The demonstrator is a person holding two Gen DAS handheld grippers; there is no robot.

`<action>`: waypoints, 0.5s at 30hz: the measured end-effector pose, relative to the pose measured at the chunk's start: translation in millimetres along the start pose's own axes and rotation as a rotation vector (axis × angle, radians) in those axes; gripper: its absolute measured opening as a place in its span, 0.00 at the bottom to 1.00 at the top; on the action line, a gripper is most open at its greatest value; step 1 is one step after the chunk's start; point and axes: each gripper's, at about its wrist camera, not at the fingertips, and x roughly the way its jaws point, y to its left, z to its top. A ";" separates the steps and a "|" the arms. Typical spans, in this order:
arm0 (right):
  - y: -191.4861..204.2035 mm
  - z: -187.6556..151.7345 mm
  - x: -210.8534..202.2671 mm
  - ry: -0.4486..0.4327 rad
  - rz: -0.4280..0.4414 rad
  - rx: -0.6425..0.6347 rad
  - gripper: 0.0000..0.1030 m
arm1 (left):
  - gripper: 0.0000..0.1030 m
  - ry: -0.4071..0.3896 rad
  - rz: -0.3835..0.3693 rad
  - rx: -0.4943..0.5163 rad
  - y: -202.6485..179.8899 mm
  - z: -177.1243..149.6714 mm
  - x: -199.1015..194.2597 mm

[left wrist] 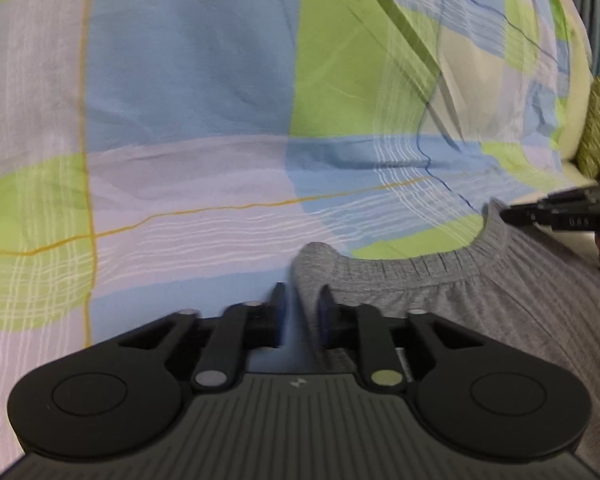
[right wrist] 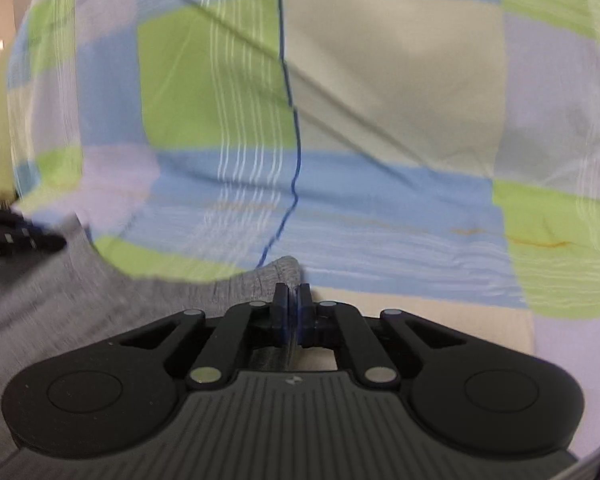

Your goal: Fold clothes

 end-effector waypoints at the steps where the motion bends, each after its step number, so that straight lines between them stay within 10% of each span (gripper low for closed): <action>1: -1.1 0.7 -7.6 -0.025 -0.027 0.012 0.22 | 0.52 -0.009 0.014 -0.020 3.7 -1.8 -8.9; 6: 11.1 2.0 -68.1 -0.111 -0.115 -0.040 0.26 | 0.52 -0.020 0.027 -0.057 5.2 -24.6 -72.4; 15: 102.9 -81.5 -211.7 -0.131 0.028 -0.034 0.34 | 0.52 0.066 -0.116 -0.042 -40.9 -106.7 -195.1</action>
